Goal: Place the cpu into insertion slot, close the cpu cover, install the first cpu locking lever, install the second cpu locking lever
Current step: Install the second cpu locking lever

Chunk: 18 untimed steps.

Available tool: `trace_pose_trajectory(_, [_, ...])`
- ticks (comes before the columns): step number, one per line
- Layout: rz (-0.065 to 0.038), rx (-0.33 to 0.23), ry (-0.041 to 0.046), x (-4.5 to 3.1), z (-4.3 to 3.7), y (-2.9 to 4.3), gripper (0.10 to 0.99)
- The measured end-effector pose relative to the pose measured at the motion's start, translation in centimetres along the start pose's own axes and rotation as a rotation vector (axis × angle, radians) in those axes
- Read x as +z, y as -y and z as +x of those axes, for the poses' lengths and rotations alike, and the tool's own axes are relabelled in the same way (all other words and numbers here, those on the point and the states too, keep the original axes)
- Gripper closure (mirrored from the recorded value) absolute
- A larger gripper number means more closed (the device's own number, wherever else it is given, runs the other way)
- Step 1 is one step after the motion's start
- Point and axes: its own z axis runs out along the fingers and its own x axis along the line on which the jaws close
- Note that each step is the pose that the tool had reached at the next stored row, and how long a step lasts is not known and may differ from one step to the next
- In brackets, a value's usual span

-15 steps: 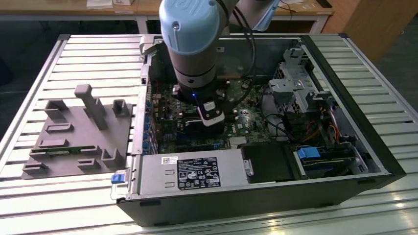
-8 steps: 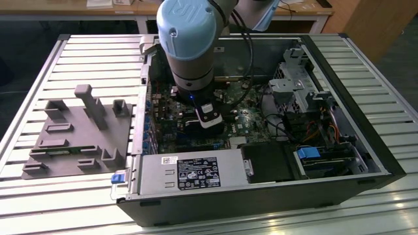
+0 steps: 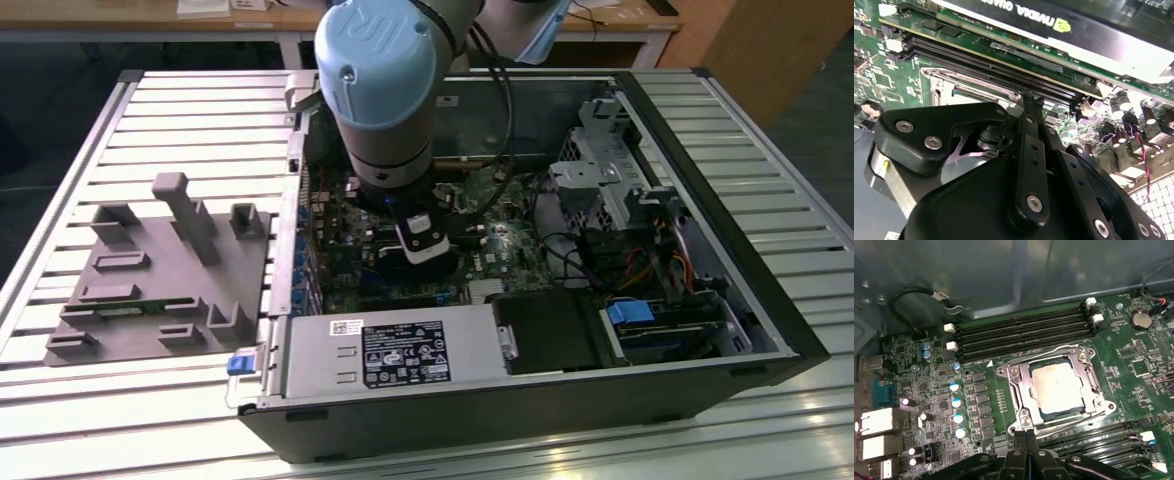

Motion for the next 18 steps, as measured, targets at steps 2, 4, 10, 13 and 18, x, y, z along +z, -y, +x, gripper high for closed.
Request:
trace_pose_trajectory(2, [-0.006, 0.001, -0.0014, 0.03, 0.14, 0.05, 0.980])
trace_pose_trajectory(4, [-0.011, 0.001, -0.0025, 0.07, 0.27, 0.10, 0.980])
trace_pose_trajectory(10, [-0.018, 0.002, -0.0043, 0.27, 0.38, 0.20, 0.980])
trace_pose_trajectory(13, [-0.022, 0.002, -0.0050, 0.34, 0.40, 0.15, 0.980])
trace_pose_trajectory(18, [-0.028, 0.003, -0.0065, 0.43, 0.48, 0.04, 0.980])
